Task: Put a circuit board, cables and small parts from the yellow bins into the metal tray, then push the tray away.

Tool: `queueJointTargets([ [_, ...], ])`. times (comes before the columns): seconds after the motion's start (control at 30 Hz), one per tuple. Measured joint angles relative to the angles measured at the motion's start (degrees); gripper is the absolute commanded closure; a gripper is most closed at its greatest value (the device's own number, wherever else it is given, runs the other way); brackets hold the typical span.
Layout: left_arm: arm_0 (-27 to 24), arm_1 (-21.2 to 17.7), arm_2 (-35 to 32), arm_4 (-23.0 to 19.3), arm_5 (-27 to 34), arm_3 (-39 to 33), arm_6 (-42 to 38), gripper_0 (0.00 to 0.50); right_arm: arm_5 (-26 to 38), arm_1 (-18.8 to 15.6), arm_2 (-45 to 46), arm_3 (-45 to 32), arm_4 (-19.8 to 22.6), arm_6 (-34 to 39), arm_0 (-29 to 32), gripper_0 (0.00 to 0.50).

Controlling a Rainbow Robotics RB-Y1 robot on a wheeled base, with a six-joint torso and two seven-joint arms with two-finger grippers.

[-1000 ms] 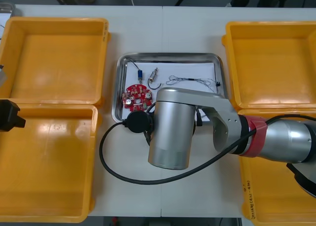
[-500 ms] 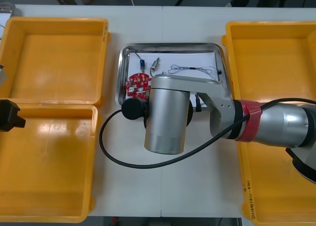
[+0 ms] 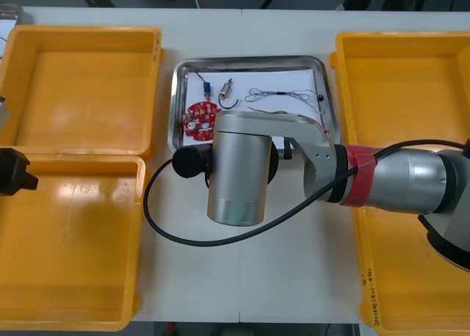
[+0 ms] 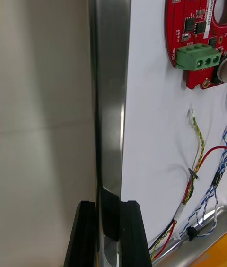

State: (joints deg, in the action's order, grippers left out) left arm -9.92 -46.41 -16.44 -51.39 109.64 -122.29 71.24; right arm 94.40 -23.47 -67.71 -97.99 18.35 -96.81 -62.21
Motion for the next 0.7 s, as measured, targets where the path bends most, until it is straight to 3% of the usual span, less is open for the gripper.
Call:
queueJointTargets([
  [0.7, 0.00, 0.00, 0.00, 0.00, 0.00, 0.00, 0.00, 0.000, -4.69, 1.02, -0.01, 7.84, -1.52, 0.00, -4.14, 0.500],
])
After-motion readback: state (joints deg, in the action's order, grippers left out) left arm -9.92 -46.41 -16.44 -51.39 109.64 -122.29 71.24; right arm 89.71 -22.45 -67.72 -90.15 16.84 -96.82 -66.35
